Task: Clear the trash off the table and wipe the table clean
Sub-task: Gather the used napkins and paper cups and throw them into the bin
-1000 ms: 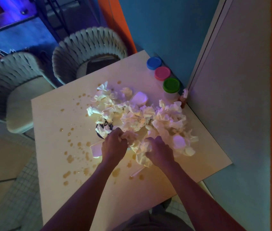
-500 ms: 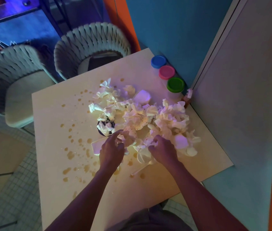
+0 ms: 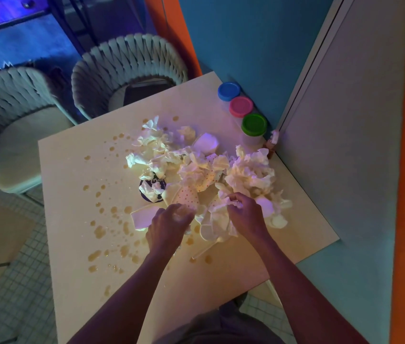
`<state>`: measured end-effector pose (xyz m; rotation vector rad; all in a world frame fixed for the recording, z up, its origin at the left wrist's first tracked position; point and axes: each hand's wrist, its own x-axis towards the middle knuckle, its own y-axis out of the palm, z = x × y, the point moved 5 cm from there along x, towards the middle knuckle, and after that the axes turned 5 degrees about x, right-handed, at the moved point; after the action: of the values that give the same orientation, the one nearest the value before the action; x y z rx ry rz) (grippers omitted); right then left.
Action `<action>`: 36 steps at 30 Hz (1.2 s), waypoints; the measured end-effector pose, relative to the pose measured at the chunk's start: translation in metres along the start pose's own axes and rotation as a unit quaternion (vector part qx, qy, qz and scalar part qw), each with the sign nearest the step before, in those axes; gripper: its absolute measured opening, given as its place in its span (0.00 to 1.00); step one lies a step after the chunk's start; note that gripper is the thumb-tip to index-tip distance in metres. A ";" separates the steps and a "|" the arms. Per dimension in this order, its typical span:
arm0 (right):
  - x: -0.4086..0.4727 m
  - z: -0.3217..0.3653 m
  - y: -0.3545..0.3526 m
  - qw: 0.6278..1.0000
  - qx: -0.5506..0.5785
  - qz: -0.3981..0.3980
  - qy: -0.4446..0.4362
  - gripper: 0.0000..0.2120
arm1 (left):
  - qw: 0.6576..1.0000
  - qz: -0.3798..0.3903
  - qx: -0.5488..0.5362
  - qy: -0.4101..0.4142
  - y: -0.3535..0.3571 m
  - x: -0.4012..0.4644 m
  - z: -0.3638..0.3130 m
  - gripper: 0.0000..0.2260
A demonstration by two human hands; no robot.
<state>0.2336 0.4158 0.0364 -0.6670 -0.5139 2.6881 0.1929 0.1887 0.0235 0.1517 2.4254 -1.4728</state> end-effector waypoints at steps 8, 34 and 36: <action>-0.009 -0.007 -0.013 0.996 0.061 0.008 0.065 0.14 | 0.999 0.003 -0.043 -0.006 0.002 0.004 -0.001 0.12; -0.010 -0.043 -0.006 0.992 -0.112 0.046 0.033 0.22 | 0.975 0.026 -0.202 -0.088 -0.014 -0.045 -0.015 0.11; -0.009 -0.045 0.000 0.983 -0.176 0.053 0.018 0.25 | 0.978 0.042 -0.186 -0.085 -0.007 -0.046 -0.017 0.15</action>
<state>0.2641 0.4243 0.0030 -0.8545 -0.9846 2.7008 0.2312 0.2032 0.0509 0.0414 2.4668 -0.9335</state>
